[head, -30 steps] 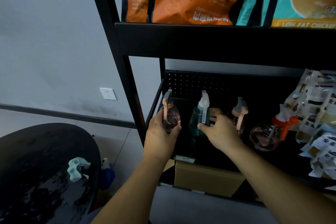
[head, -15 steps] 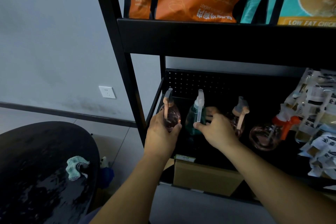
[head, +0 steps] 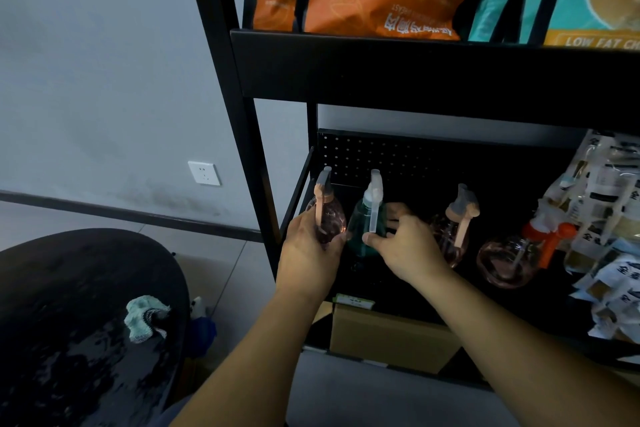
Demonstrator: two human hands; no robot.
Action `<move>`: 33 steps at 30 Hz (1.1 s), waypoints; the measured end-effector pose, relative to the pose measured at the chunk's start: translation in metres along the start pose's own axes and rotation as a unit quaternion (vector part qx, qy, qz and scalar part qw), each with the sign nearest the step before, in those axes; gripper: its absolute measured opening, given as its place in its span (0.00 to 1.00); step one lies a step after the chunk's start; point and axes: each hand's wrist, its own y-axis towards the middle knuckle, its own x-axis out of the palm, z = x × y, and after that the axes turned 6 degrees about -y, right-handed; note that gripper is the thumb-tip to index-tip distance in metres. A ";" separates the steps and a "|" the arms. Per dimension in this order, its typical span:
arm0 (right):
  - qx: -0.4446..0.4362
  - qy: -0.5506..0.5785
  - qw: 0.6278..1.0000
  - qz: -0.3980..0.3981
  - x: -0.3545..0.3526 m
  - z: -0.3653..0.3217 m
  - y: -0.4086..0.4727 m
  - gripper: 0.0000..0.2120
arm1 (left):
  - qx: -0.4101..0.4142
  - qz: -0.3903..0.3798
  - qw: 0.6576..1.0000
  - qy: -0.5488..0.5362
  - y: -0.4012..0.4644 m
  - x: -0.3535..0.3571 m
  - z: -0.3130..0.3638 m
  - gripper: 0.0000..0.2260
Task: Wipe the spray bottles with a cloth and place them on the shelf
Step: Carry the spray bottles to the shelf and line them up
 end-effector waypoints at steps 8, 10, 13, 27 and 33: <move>-0.006 -0.008 1.000 -0.004 0.001 0.001 -0.001 0.25 | 0.001 -0.001 1.000 0.011 0.000 0.000 0.001 0.20; -0.006 -0.012 1.000 -0.005 0.000 0.002 -0.001 0.25 | 0.005 -0.002 1.000 0.010 0.000 -0.001 0.002 0.19; -0.010 -0.021 1.000 -0.002 0.000 0.001 -0.001 0.26 | 0.005 -0.001 1.000 0.005 0.000 -0.001 0.002 0.20; 0.002 -0.036 0.999 0.026 0.005 -0.006 -0.009 0.26 | 0.000 -0.007 1.000 0.011 0.000 0.000 0.001 0.22; 0.016 -0.032 0.999 0.009 0.004 -0.003 -0.015 0.34 | 0.001 -0.008 1.000 0.010 -0.002 -0.001 0.000 0.22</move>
